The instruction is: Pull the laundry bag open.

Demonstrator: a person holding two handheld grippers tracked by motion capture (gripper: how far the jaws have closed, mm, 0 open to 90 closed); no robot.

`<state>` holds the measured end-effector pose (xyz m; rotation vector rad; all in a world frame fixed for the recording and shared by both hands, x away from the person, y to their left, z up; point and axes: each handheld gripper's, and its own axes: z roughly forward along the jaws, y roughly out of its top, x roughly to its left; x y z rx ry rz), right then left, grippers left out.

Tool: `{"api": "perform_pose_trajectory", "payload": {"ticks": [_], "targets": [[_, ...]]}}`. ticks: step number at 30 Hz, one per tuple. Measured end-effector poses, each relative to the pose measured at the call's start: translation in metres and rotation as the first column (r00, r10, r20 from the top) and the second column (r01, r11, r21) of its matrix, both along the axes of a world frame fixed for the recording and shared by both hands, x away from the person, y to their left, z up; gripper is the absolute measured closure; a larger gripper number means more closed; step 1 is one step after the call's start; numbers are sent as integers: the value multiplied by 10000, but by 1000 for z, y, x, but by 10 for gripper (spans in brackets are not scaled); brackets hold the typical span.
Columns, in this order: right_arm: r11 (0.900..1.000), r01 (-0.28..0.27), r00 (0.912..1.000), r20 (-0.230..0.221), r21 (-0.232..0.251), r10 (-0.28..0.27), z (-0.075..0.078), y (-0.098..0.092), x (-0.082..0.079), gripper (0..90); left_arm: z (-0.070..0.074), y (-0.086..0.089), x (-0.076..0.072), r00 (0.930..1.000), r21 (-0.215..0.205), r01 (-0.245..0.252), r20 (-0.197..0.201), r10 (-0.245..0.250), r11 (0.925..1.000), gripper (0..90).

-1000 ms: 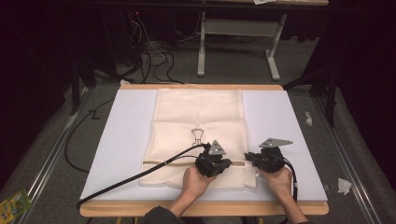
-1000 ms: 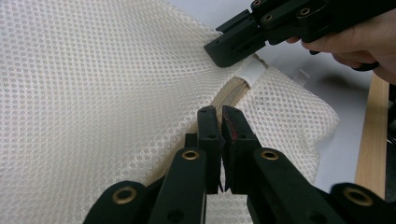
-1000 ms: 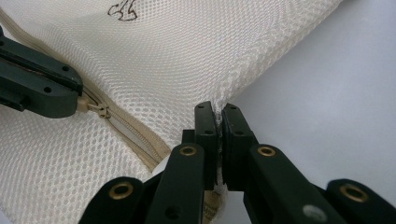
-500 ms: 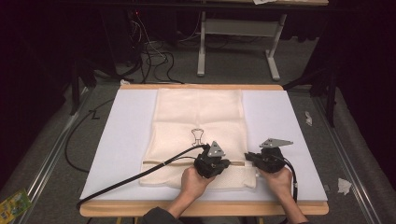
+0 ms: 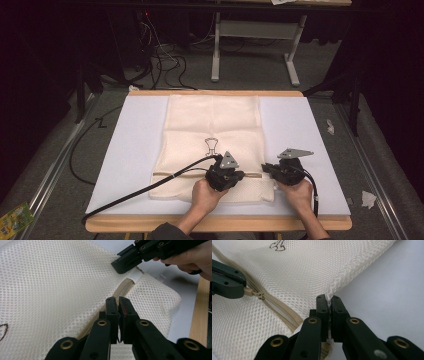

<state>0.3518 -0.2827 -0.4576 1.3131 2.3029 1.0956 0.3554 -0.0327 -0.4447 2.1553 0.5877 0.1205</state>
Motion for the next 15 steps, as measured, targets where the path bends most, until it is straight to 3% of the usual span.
{"api": "perform_pose_trajectory", "payload": {"ticks": [15], "targets": [[10000, -17, 10000, 29, 5, 17, 0, -1, 0, 879, 1, 12, 1, 9999, -120, -149, -79, 148, 9998, 870]]}}
